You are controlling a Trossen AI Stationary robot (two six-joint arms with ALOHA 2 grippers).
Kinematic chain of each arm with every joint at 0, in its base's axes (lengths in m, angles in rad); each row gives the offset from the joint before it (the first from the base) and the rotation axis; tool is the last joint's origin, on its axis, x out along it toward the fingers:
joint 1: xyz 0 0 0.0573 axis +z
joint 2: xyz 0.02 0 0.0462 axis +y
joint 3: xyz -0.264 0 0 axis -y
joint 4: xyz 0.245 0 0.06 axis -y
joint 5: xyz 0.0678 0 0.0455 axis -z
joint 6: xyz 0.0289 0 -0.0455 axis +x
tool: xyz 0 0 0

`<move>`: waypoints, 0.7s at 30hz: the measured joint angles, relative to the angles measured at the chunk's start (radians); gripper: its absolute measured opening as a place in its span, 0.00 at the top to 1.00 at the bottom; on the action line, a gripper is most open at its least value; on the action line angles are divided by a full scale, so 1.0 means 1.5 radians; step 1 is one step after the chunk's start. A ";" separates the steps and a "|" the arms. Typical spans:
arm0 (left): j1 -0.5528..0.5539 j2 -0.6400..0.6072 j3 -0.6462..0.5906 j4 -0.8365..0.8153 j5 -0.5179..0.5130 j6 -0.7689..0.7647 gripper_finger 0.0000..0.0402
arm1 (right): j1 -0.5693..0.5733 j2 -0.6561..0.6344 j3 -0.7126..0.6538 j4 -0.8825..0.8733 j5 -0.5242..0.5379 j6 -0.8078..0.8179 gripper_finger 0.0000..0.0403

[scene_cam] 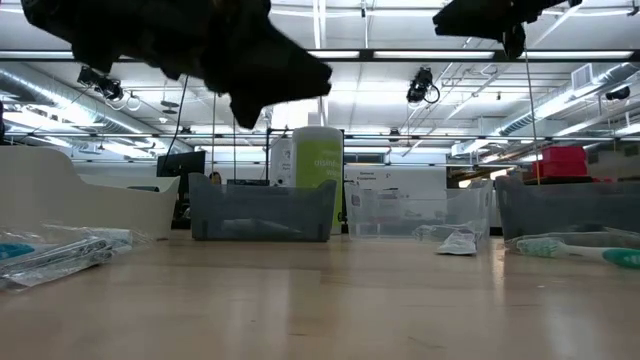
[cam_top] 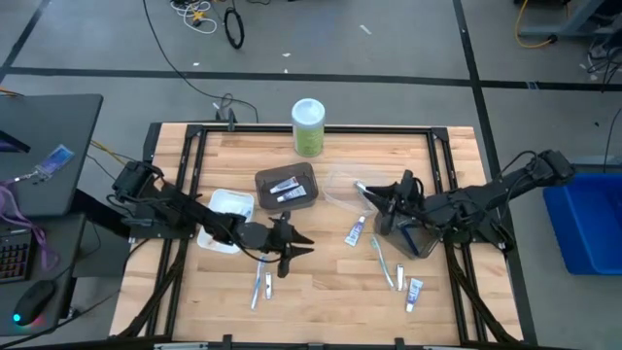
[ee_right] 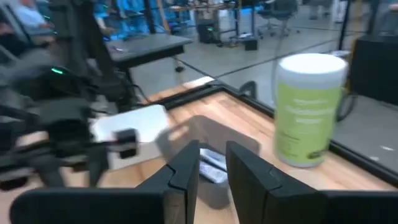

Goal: Pick & Place Travel size toiletries
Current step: Put the blue toothbrush into the white bin

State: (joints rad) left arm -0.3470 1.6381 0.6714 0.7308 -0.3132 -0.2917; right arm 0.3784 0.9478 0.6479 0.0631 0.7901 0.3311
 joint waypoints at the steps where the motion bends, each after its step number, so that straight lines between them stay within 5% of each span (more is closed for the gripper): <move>1: 0.000 -0.007 0.006 -0.010 0.001 0.000 0.73 | -0.006 0.001 0.000 -0.008 0.002 -0.003 0.78; 6: 0.000 -0.061 0.067 -0.162 0.012 -0.006 0.66 | -0.039 0.023 0.000 -0.040 -0.015 -0.005 0.72; 12: -0.006 -0.085 0.211 -0.572 0.069 -0.096 0.58 | -0.066 0.044 -0.001 -0.035 -0.034 -0.005 0.63; 16: -0.032 -0.075 0.264 -0.782 0.133 -0.232 0.57 | -0.077 0.045 -0.001 -0.038 -0.034 -0.005 0.60; 21: -0.086 -0.075 0.243 -0.876 0.188 -0.493 0.57 | -0.084 0.045 0.000 -0.034 -0.040 -0.005 0.58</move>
State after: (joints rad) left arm -0.4755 1.5257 1.0359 -0.5824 -0.0307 -1.0311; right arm 0.2530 1.0149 0.6476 0.0123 0.7295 0.3241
